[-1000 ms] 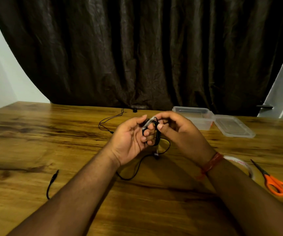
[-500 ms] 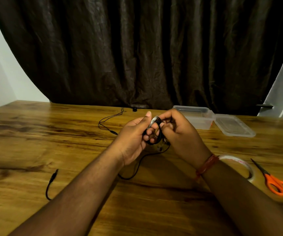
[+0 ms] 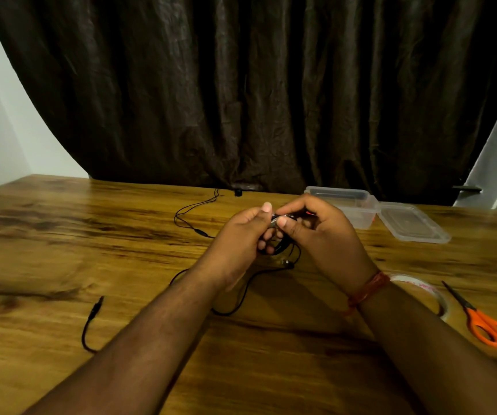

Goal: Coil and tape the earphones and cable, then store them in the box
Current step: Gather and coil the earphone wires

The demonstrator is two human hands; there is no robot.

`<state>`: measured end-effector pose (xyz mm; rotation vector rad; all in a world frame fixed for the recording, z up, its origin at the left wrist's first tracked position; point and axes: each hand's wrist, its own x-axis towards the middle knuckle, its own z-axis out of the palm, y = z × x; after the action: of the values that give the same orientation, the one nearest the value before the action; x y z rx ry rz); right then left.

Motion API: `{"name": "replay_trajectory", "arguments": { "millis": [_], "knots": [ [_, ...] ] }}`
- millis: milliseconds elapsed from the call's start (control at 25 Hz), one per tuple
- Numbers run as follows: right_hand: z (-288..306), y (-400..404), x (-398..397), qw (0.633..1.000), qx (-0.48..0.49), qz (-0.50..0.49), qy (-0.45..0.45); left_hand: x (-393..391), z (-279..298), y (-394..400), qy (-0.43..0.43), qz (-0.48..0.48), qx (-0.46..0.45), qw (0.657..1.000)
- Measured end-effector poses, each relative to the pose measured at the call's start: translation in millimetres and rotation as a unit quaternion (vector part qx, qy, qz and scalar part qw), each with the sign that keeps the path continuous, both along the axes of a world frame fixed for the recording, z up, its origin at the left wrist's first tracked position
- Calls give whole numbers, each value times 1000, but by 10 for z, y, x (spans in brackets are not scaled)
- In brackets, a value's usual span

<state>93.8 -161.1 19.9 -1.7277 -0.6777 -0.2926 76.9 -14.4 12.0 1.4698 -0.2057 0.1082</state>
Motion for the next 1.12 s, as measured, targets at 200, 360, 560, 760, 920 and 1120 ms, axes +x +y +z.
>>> {"name": "replay_trajectory", "arguments": {
  "millis": [200,360,560,760,920,1120],
  "knots": [
    [4,20,-2,998,54,19,38,-19,27,-12,-8,11,-34,999],
    [27,30,-21,996,81,27,42,14,1,20,-26,4,-41,999],
    [48,6,-22,994,90,32,46,33,-31,51,-43,-22,20,999],
    [30,8,-6,991,113,46,62,-25,27,22,-54,-25,-3,998],
    [5,11,14,988,127,49,70,-43,31,32,-39,-96,-118,988],
    [-25,21,35,988,130,44,75,-10,8,79,-19,-135,-163,977]
  ]
}}
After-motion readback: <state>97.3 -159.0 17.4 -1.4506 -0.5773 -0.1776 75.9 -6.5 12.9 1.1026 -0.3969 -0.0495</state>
